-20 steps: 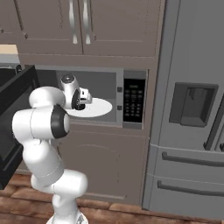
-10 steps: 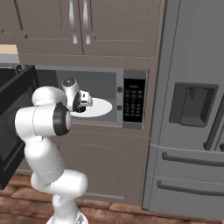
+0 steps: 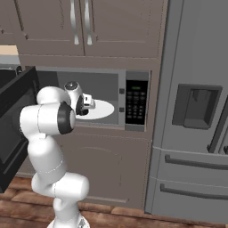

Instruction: Pick the mug from the counter and place it inside the microwave. Then close the microwave.

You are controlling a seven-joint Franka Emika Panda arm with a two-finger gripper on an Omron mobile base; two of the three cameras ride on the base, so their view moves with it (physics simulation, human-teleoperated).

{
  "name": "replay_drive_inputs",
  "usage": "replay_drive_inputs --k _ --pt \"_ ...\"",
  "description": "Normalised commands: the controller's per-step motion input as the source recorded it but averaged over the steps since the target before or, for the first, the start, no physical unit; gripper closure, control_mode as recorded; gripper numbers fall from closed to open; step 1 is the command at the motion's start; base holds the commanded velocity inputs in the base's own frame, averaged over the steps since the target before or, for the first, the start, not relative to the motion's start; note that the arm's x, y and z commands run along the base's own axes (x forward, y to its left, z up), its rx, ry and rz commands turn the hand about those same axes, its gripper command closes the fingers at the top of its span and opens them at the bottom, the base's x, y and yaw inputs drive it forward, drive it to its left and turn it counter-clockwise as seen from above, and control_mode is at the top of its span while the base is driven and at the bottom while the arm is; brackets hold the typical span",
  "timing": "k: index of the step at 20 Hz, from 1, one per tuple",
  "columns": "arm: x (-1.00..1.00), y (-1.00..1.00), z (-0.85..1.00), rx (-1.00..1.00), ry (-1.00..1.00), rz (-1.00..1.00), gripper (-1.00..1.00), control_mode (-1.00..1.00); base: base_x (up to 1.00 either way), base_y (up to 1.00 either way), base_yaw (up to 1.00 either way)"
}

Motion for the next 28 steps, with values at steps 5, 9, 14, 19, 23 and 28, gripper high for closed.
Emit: replay_drive_inputs --k 5,9,14,19,23,28 --pt "0.16 0.00 -0.09 0.00 0.00 0.00 1.00 -1.00 0.00 0.00 0.00" --pt "0.09 0.00 -0.19 0.00 0.02 0.00 1.00 -1.00 0.00 0.00 0.00" --pt "0.06 0.00 -0.12 0.00 0.01 0.00 1.00 -1.00 0.00 0.00 0.00" --pt "0.00 0.00 0.00 0.00 0.00 0.00 1.00 -1.00 0.00 0.00 0.00" --pt "0.00 0.00 0.00 0.00 0.00 0.00 1.00 -1.00 0.00 0.00 0.00" --pt "0.00 0.00 0.00 0.00 0.00 0.00 -1.00 -1.00 0.00 0.00 0.00"
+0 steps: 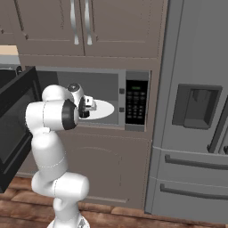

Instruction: Pick the mug from the counter and place it inside the microwave. Then close the microwave.

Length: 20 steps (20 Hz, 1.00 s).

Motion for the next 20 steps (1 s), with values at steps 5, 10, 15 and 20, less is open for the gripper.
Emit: replay_drive_inputs --k 5,10,15,20 --pt "0.00 0.00 0.00 0.00 0.00 0.00 -1.00 -1.00 0.00 0.00 0.00" --pt "-0.06 0.00 0.00 0.00 0.00 0.00 -1.00 -1.00 0.00 0.00 0.00" --pt "-0.52 -0.12 0.16 0.00 0.00 0.00 -1.00 -1.00 0.00 0.00 0.00" --pt "-0.47 -0.21 0.37 0.00 0.00 0.00 -1.00 -1.00 0.00 0.00 0.00"
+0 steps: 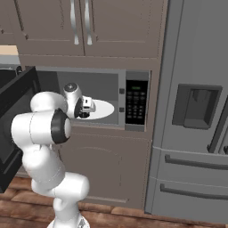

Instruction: Pick the mug from the counter and place it inside the microwave. Then close the microwave.

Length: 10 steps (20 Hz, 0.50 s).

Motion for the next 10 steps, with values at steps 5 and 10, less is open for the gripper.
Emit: replay_drive_inputs --k 5,10 --pt "-0.68 -0.20 0.47 0.03 0.02 0.00 -1.00 -1.00 0.00 0.00 0.00" --pt "-0.76 -0.09 0.35 0.03 0.12 0.00 -1.00 -1.00 0.00 0.00 0.00"
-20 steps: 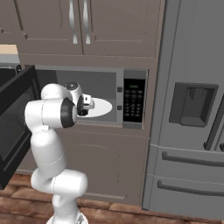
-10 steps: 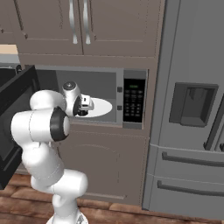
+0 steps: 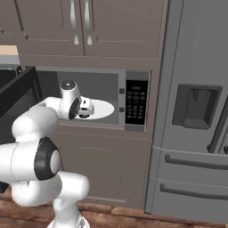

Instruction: Pick the mug from the counter and place it inside the microwave. Then close the microwave.

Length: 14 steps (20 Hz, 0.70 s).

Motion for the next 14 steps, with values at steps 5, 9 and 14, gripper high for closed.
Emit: replay_drive_inputs --k 5,9,14 --pt "-0.70 -0.01 0.17 0.01 0.13 0.00 -1.00 -1.00 0.00 0.00 0.00" --pt "-0.58 -0.03 0.25 0.00 0.12 0.00 -1.00 -1.00 0.00 0.00 0.00" --pt "-0.50 -0.09 0.17 0.00 0.03 0.00 -1.00 -1.00 0.00 0.00 0.00"
